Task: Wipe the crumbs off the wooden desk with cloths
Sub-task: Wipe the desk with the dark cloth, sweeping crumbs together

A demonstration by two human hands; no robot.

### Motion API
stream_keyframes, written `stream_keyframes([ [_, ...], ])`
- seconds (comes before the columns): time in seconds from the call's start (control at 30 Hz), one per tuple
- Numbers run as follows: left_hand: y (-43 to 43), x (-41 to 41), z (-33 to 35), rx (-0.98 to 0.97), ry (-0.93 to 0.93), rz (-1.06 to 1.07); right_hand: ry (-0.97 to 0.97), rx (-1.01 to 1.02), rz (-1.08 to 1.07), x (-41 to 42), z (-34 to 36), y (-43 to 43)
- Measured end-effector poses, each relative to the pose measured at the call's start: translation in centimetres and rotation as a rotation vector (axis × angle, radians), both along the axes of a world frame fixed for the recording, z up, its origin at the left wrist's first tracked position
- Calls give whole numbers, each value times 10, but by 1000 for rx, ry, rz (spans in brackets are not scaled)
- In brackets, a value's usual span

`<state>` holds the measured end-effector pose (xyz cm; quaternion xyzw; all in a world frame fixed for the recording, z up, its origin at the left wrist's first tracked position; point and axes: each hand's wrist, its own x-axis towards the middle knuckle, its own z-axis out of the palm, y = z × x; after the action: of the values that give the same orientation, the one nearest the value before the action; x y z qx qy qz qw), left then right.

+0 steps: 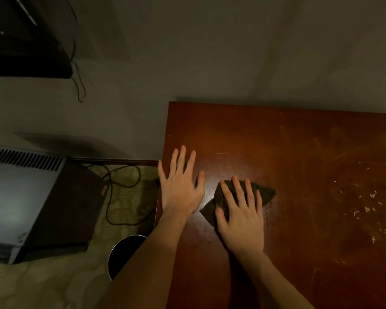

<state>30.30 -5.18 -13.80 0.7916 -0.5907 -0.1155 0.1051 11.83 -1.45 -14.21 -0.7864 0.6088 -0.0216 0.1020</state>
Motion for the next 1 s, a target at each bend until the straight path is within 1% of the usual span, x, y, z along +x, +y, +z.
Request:
stream_keyframes([
  [0.1, -1, 0, -1, -4, -11, -8, -4, -25, -95, 8, -1, -26],
  [0.2, -2, 0, -4, -23, -22, -10, -5, -56, -189, 21, -4, -72],
  [0.4, -2, -2, -10, -59, -18, 16, -43, -68, -107, 59, -5, -193],
  [0.5, -3, -3, -9, -89, 31, 42, -43, -43, 43, 88, -4, -218],
  [0.63, 0, -3, -9, -162, 47, 95, 9, -26, 484, 141, 4, -201],
  [0.67, 0, -4, -9, -170, 42, 114, 34, -22, 564, 151, 4, -197],
  [0.73, 1, -4, -10, -168, 19, 141, 55, -8, 613, 163, 2, -194],
  [0.83, 0, -3, -10, -183, 31, 126, 7, -12, 533, 163, 1, -200],
  [1.0, -2, 0, -8, -144, 24, 89, -102, -35, 222, 136, -2, -213],
])
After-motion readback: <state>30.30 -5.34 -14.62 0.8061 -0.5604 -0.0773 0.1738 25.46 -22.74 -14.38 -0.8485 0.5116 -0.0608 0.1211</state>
